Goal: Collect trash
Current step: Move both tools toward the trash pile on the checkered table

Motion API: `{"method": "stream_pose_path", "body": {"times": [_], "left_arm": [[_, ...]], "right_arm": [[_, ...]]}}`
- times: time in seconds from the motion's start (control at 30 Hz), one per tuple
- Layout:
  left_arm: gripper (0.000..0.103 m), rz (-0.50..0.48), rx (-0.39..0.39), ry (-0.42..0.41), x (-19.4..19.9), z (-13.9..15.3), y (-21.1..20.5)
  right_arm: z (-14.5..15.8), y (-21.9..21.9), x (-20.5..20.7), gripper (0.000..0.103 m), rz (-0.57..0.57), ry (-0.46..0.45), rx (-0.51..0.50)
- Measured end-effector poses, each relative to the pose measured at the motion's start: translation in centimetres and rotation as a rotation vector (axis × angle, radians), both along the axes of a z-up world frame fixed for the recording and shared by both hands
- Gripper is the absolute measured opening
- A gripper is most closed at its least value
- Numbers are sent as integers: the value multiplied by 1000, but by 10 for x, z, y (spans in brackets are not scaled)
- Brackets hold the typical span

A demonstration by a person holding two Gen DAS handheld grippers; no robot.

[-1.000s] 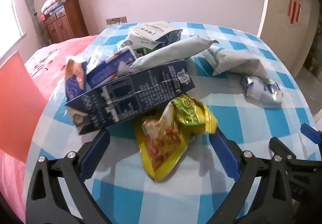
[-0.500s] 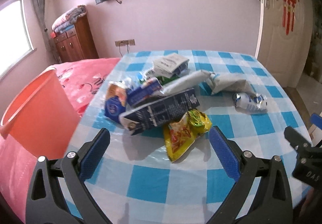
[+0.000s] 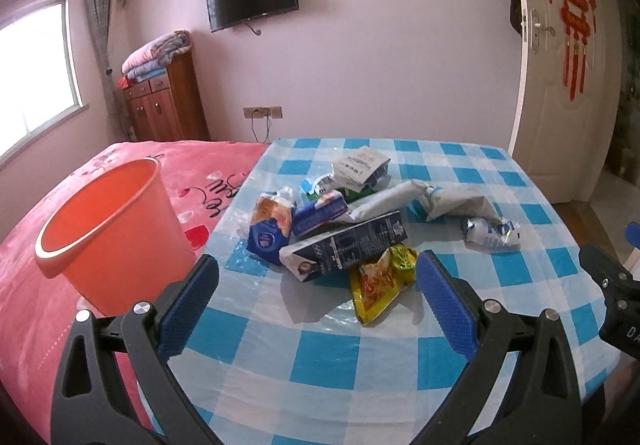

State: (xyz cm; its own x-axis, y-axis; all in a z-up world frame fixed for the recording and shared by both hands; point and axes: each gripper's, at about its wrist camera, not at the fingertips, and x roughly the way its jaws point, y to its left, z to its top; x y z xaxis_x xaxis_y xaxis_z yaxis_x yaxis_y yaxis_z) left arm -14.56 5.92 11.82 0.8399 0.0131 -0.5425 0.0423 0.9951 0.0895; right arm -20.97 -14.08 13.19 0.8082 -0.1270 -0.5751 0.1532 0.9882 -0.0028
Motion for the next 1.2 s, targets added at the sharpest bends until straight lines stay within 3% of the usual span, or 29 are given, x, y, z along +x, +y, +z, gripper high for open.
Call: {"method": "stream_pose_path", "body": {"times": [0.43,1.2], "left_arm": [[99,9,-6,-44,-14,12,9],[99,-10,5,-50,-22,14,1]], "right_arm": [[22,9,-19,99,-2,-67,-8],[28,20,-28,98,29,-92,-37]]}}
